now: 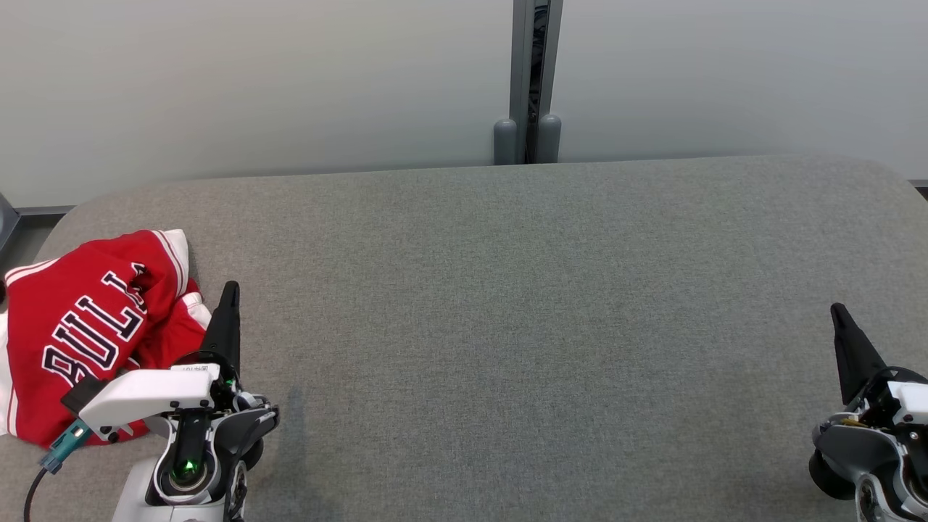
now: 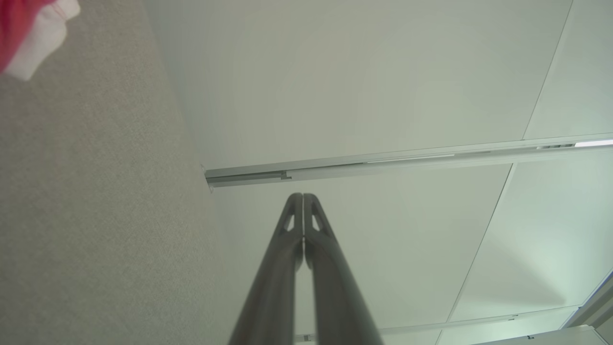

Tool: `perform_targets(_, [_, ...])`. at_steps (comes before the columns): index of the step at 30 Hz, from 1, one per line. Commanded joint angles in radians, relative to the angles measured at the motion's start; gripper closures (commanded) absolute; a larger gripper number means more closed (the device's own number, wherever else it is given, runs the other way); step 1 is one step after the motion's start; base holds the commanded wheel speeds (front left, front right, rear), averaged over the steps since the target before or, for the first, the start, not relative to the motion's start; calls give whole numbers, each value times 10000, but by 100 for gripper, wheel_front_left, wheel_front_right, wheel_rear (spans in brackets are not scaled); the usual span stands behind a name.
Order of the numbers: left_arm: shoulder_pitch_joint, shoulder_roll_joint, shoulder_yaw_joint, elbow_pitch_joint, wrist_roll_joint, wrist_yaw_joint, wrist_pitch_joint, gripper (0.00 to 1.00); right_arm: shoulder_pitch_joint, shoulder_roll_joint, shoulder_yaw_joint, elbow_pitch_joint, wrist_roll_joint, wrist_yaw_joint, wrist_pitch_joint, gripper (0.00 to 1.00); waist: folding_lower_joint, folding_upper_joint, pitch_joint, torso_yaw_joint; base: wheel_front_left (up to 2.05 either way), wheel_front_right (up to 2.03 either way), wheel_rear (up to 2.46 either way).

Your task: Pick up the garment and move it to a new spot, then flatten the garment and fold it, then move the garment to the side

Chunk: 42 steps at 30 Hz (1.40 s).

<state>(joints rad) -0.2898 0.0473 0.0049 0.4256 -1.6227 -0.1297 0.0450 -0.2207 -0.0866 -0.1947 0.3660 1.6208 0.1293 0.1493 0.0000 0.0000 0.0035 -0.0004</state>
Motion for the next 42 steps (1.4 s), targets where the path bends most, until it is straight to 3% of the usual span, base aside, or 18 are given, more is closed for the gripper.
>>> perform_targets(1, [-86,56,40,-3,-43,-29,40,100,-84,-18,-52,16,-30,25,32,100,0,0,0,0,0,0,0])
perform_targets(30, [-85,56,38,-5,-45,-29,39,100,-101,29,-123,20,-112,25,100,100,0,0,0,0,0,0,0])
perform_targets(31, [1,0,-1,0,0,0,0,0,-4,66,-101,5,-69,0,46,0,0,0,0,0,0,0,0])
perform_targets(33, [172,-40,-27,118,4,2,-18,0,145,154,-87,121,-70,-4,39,0,0,0,1,0,0,0,0])
perform_targets(34, [315,-71,-41,209,4,4,-19,100,272,217,-76,198,-69,-19,38,100,0,0,1,0,0,0,0])
perform_targets(35, [468,-97,-53,299,4,4,-19,100,387,274,-67,291,-69,-32,36,100,0,0,1,-1,0,0,0])
perform_targets(36, [619,-118,-62,387,5,4,-20,0,507,332,-58,377,-69,-32,35,0,0,0,1,-1,0,0,0])
perform_targets(42, [796,-96,-225,28,74,2,-191,0,598,325,359,104,-199,-28,-246,0,0,0,10,1,0,0,0])
